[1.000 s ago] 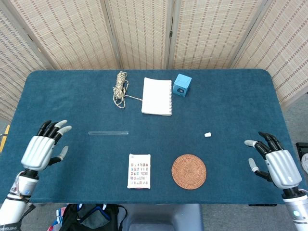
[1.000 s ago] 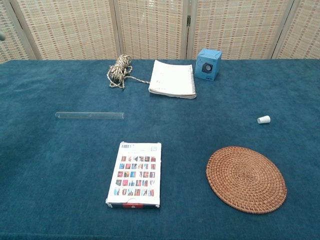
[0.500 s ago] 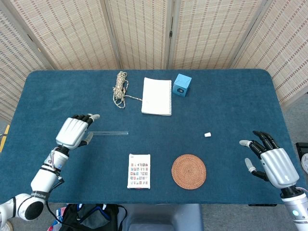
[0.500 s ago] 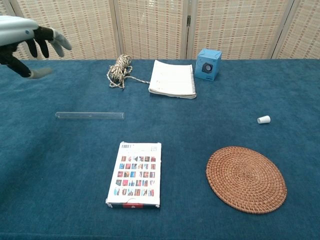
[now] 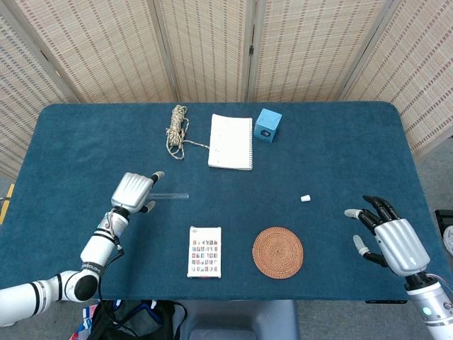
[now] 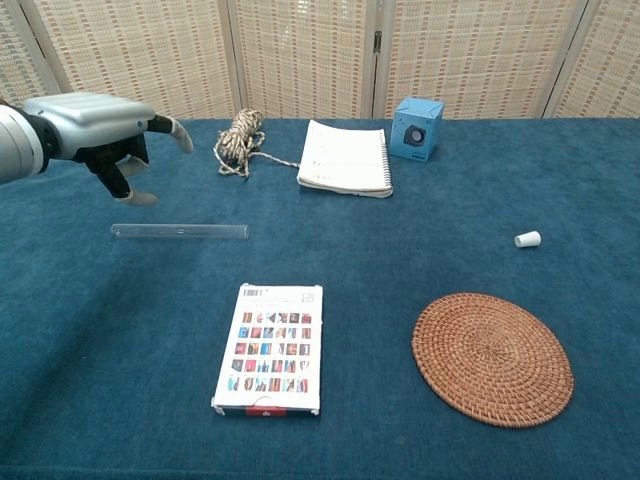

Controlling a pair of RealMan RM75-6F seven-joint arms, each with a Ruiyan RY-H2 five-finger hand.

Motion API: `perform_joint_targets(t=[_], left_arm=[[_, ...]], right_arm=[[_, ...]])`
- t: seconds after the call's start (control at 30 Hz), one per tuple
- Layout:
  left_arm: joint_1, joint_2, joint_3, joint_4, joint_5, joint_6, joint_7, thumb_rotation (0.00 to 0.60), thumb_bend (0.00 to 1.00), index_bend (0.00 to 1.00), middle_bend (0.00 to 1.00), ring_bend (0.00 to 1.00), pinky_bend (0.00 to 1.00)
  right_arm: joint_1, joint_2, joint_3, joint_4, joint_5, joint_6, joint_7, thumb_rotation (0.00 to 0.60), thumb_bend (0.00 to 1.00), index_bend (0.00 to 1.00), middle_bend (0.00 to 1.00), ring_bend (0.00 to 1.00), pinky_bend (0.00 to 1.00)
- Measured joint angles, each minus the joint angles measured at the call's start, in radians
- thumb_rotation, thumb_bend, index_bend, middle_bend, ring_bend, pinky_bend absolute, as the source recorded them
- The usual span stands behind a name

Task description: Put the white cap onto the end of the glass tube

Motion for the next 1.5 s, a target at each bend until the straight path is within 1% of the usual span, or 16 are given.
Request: perform_joint_targets(t=[0.13, 0.27, 0.43, 0.7, 0.73, 0.83, 0.87, 0.93, 1.0, 1.03, 1.2, 1.5], left_arm=[[-0.029, -0.03, 0.008, 0.039, -0.057, -0.014, 0.022, 0.6, 0.25, 0.38, 0.94, 0.95, 1.0], [-0.066, -0.066, 0.019, 0.103, -0.123, -0.038, 0.047, 0.6, 0.25, 0.41, 0.95, 0.97, 1.0], [-0.104, -0.095, 0.033, 0.157, -0.191, -0.065, 0.073, 0.596, 0.25, 0.42, 0.95, 0.97, 1.0], [-0.153, -0.14, 0.042, 0.226, -0.286, -0.094, 0.082, 0.478, 0.25, 0.42, 0.96, 0.97, 1.0], [-0.157, -0.146, 0.042, 0.235, -0.295, -0.097, 0.08, 0.472, 0.25, 0.42, 0.96, 0.97, 1.0], [-0.17, -0.164, 0.045, 0.262, -0.31, -0.103, 0.076, 0.427, 0.25, 0.43, 0.96, 0.98, 1.0], [-0.175, -0.171, 0.047, 0.273, -0.317, -0.106, 0.075, 0.423, 0.25, 0.43, 0.96, 0.98, 1.0], [-0.183, -0.183, 0.051, 0.287, -0.323, -0.11, 0.075, 0.433, 0.25, 0.43, 0.96, 0.98, 1.0], [-0.189, -0.195, 0.057, 0.303, -0.323, -0.112, 0.073, 0.474, 0.25, 0.44, 0.96, 0.98, 1.0], [-0.192, -0.2, 0.059, 0.308, -0.323, -0.112, 0.071, 0.483, 0.25, 0.44, 0.96, 0.98, 1.0], [-0.199, -0.221, 0.066, 0.339, -0.321, -0.114, 0.058, 0.503, 0.25, 0.44, 0.96, 0.98, 1.0], [-0.208, -0.245, 0.075, 0.387, -0.331, -0.122, 0.046, 0.518, 0.26, 0.45, 0.96, 0.98, 1.0]], right_arm=[[0.008, -0.008, 0.001, 0.009, 0.001, -0.008, 0.007, 0.6, 0.45, 0.25, 0.35, 0.1, 0.09], [0.012, -0.012, 0.0, 0.017, 0.006, -0.013, 0.015, 0.6, 0.45, 0.25, 0.35, 0.1, 0.09], [0.015, -0.019, 0.0, 0.032, 0.015, -0.017, 0.027, 0.6, 0.45, 0.25, 0.35, 0.1, 0.09], [0.025, -0.026, 0.002, 0.05, 0.025, -0.028, 0.042, 0.6, 0.45, 0.25, 0.35, 0.1, 0.09], [0.026, -0.027, 0.002, 0.052, 0.026, -0.029, 0.044, 0.6, 0.45, 0.25, 0.35, 0.1, 0.09], [0.026, -0.027, 0.001, 0.055, 0.029, -0.029, 0.047, 0.6, 0.45, 0.25, 0.35, 0.1, 0.09], [0.026, -0.026, 0.001, 0.055, 0.03, -0.03, 0.047, 0.6, 0.45, 0.25, 0.35, 0.1, 0.09], [0.026, -0.026, 0.001, 0.056, 0.032, -0.029, 0.048, 0.6, 0.45, 0.25, 0.35, 0.1, 0.09], [0.025, -0.026, 0.0, 0.058, 0.033, -0.028, 0.049, 0.6, 0.45, 0.25, 0.35, 0.1, 0.09], [0.025, -0.026, 0.0, 0.058, 0.035, -0.028, 0.049, 0.6, 0.45, 0.25, 0.35, 0.1, 0.09], [0.025, -0.026, -0.002, 0.061, 0.041, -0.03, 0.05, 0.6, 0.45, 0.25, 0.35, 0.1, 0.09], [0.025, -0.026, -0.003, 0.063, 0.046, -0.03, 0.051, 0.6, 0.45, 0.25, 0.35, 0.1, 0.09]])
